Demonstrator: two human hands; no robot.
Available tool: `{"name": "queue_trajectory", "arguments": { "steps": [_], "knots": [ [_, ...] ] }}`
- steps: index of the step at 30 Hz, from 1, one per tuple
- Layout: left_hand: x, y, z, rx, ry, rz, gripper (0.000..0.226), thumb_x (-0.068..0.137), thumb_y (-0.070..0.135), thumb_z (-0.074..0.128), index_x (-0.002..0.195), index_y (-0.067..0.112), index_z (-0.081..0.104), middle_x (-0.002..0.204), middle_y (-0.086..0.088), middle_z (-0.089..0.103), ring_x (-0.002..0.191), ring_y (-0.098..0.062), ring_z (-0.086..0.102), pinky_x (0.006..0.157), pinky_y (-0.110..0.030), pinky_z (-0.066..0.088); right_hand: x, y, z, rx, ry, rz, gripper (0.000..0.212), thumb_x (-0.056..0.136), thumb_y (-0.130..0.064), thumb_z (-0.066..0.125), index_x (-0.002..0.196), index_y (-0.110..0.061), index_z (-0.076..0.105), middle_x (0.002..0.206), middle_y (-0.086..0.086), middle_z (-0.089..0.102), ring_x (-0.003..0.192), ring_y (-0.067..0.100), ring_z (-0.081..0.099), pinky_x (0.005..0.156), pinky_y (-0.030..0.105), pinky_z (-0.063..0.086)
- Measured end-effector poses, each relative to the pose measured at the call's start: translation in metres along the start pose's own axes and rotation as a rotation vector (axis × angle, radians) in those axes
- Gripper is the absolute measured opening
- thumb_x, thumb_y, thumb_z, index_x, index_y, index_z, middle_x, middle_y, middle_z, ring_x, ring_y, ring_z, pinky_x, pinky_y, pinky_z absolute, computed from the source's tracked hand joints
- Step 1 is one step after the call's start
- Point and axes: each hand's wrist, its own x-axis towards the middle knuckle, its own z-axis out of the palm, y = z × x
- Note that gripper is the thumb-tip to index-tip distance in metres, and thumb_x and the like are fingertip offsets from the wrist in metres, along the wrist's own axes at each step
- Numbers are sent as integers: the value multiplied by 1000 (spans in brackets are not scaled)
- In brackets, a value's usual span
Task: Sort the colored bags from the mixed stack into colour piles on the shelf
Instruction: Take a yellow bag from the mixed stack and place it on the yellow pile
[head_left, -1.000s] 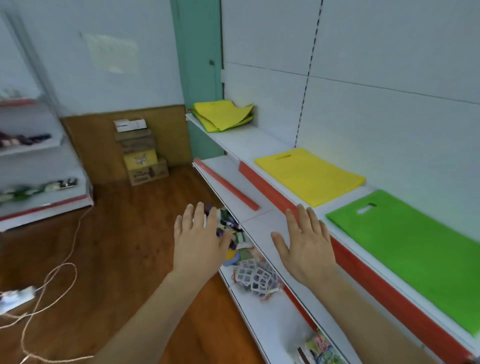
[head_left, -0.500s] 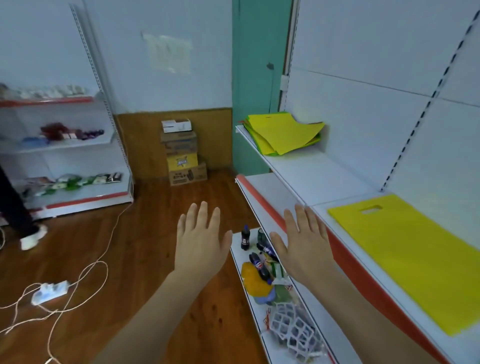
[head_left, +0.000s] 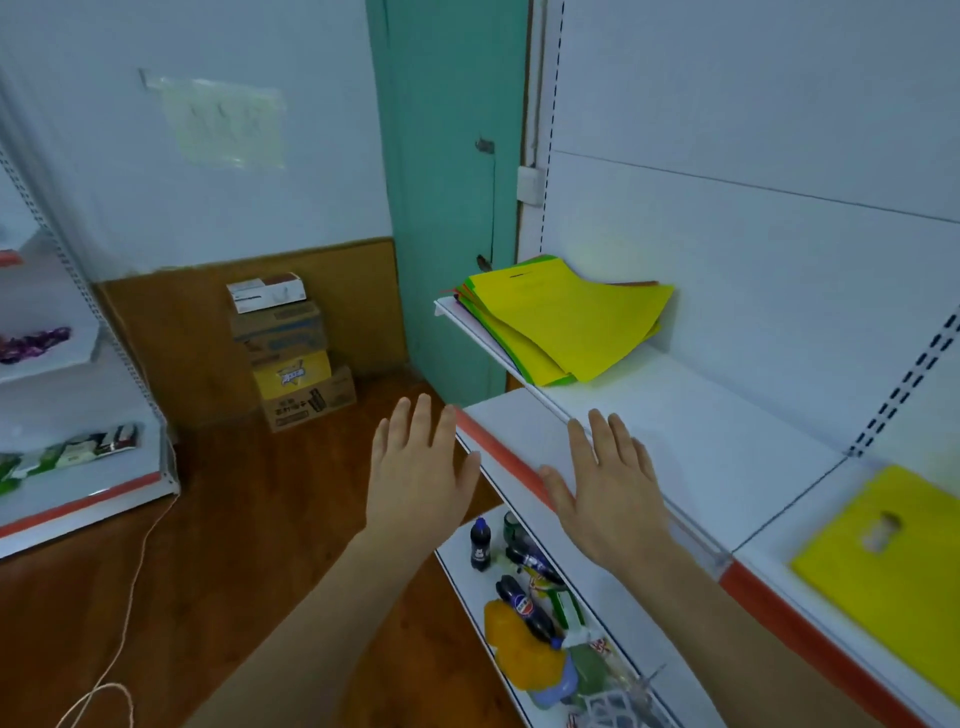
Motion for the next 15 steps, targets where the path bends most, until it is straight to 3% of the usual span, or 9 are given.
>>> {"name": "queue_trajectory", "arguments": {
  "steps": [7,15],
  "knots": [
    [128,-16,48,-10,-39,98,71,106,63,22,164,24,29,172,-8,23,161,-31,13,130,-51,15,119,7,28,27,138,71,77,105,-61,29,159,-8,43,167,20,35,157,39,25,123,57,28],
    [263,-13,74,-33,-55,219,69,106,63,31,162,22,34,169,-9,31,158,-31,20,128,-51,21,236,18,43,26,181,182,78,102,-63,29,154,-9,51,162,21,42,154,42,32,121,59,32]
  ]
}}
